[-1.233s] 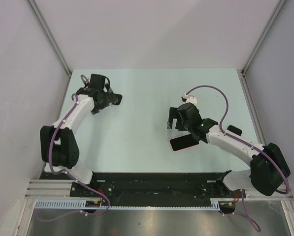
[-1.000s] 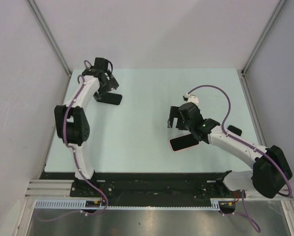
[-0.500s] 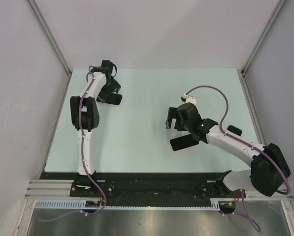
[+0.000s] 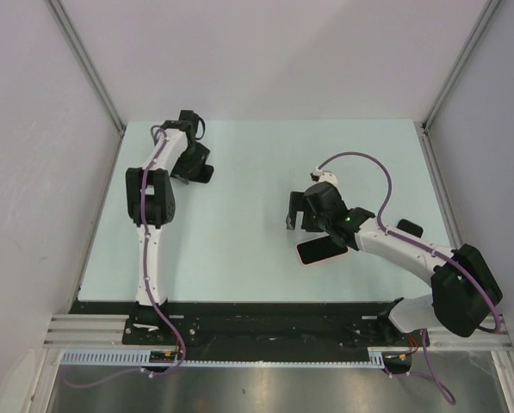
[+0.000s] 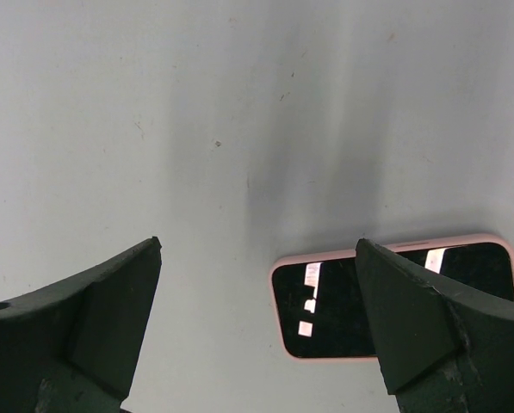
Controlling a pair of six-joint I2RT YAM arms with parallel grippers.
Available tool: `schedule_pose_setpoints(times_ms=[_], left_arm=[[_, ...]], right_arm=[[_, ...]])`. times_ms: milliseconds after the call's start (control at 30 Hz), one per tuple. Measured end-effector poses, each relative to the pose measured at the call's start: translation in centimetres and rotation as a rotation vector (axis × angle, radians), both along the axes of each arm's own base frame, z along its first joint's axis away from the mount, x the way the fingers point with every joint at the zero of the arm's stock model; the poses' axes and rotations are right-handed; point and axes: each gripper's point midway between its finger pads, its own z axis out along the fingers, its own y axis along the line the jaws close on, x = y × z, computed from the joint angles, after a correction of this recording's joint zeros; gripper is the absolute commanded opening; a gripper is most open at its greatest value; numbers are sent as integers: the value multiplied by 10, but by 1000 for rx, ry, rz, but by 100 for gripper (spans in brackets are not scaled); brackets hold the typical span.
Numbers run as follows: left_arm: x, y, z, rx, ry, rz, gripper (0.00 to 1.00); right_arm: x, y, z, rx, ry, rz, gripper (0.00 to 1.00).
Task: Take the phone out of the phone case
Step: Move the phone to the center of the board.
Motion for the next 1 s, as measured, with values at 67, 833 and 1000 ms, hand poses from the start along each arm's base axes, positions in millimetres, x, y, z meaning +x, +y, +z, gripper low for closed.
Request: schedule_pose_setpoints(times_ms=[67, 833, 1000], left_arm=[[0, -1, 0, -7, -2, 16, 98], [-17, -10, 34, 71, -46, -27, 99], [11, -17, 45, 33, -127, -1, 100]], right_arm=[[-1, 2, 0, 4, 3, 7, 100], [-4, 24, 0, 57, 3, 70, 100], [-4, 18, -2, 36, 7, 52, 100]])
